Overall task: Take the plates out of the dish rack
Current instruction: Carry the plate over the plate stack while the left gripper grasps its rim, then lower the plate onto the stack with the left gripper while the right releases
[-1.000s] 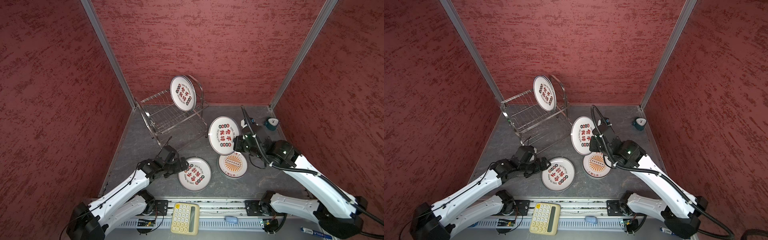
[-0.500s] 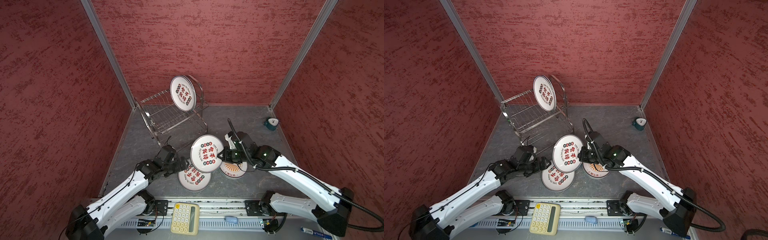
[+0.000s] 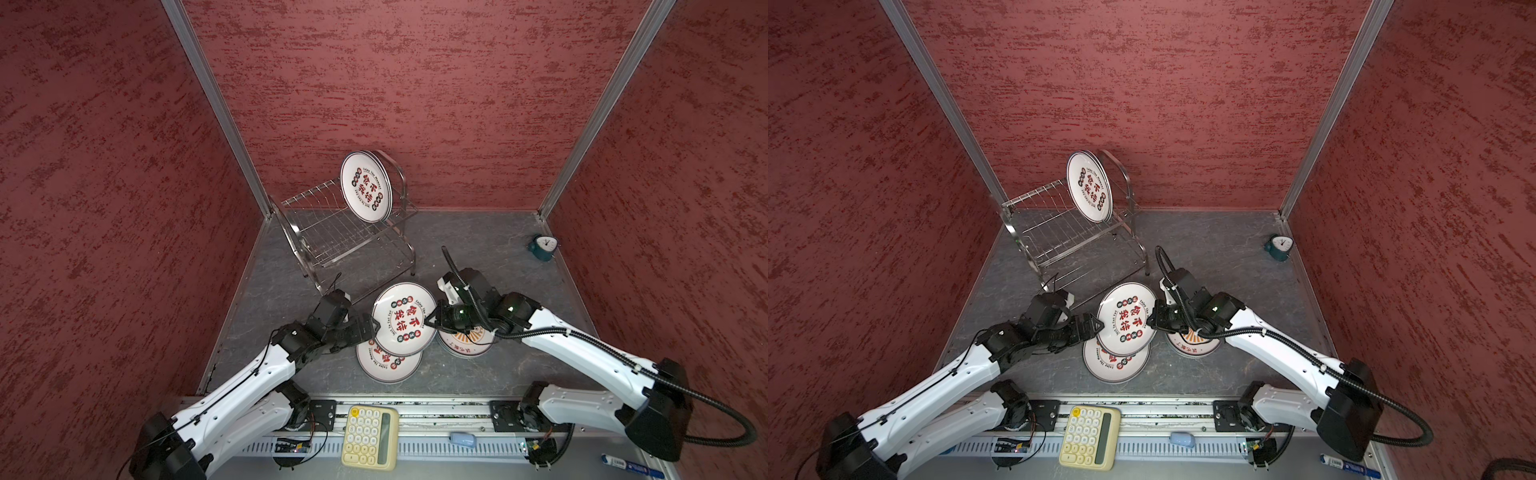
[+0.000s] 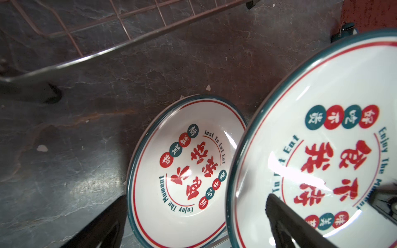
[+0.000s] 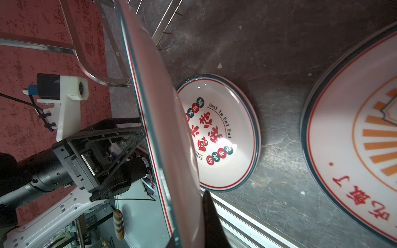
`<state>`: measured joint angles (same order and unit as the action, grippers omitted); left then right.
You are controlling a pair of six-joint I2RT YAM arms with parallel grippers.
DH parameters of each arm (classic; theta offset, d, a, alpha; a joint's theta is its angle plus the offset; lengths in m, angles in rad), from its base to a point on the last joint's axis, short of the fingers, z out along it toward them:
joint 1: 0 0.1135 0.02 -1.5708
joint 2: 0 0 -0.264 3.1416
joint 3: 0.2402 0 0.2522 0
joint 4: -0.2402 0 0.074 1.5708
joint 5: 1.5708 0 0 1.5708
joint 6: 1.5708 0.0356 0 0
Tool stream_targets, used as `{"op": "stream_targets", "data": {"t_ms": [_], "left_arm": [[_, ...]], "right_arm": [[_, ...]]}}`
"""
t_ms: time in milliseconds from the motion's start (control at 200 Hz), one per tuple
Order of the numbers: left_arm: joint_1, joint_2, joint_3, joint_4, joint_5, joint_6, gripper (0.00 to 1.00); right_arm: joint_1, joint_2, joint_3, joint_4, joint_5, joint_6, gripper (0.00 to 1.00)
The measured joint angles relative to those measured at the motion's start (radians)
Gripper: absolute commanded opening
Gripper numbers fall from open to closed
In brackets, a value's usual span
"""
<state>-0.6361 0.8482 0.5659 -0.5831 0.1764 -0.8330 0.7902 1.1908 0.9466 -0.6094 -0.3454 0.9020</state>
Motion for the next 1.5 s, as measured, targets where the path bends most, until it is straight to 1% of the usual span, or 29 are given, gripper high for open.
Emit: {"op": "stream_targets", "data": {"t_ms": [55,95,301,401,501,651,771,932,1092,1257,1328,1498], "left_arm": [[0.0,-0.009,-0.007,0.027,0.018,-0.006,0.92],[0.0,-0.014,-0.012,0.047,0.033,-0.008,0.88],[-0.004,-0.03,-0.035,0.145,0.099,-0.023,0.51],[0.005,-0.043,-0.061,0.157,0.104,-0.035,0.38],[0.017,-0.044,-0.084,0.159,0.112,-0.053,0.27],[0.046,-0.049,-0.099,0.179,0.121,-0.105,0.11],[0.06,-0.064,-0.11,0.201,0.119,-0.138,0.0],[0.064,-0.056,-0.123,0.209,0.122,-0.14,0.0],[0.064,-0.05,-0.127,0.231,0.148,-0.135,0.0],[0.068,-0.066,-0.127,0.228,0.173,-0.119,0.0],[0.072,-0.08,-0.127,0.222,0.186,-0.113,0.0],[0.075,-0.113,-0.127,0.206,0.198,-0.104,0.0]], "right_arm": [[0.0,0.002,-0.01,0.032,-0.018,0.007,0.0],[0.0,0.002,-0.021,0.055,-0.032,0.013,0.0],[0.0,0.01,-0.064,0.124,-0.082,0.041,0.0],[-0.002,0.012,-0.079,0.15,-0.105,0.053,0.0],[-0.003,0.023,-0.089,0.164,-0.113,0.063,0.01],[-0.023,0.037,-0.111,0.181,-0.129,0.086,0.09],[-0.036,0.047,-0.114,0.193,-0.136,0.102,0.12],[-0.036,0.075,-0.118,0.196,-0.137,0.104,0.15],[-0.031,0.097,-0.123,0.185,-0.127,0.09,0.37],[-0.02,0.098,-0.123,0.164,-0.117,0.062,0.42],[-0.019,0.098,-0.123,0.164,-0.117,0.055,0.47],[-0.016,0.104,-0.111,0.158,-0.115,0.036,0.52]]}}
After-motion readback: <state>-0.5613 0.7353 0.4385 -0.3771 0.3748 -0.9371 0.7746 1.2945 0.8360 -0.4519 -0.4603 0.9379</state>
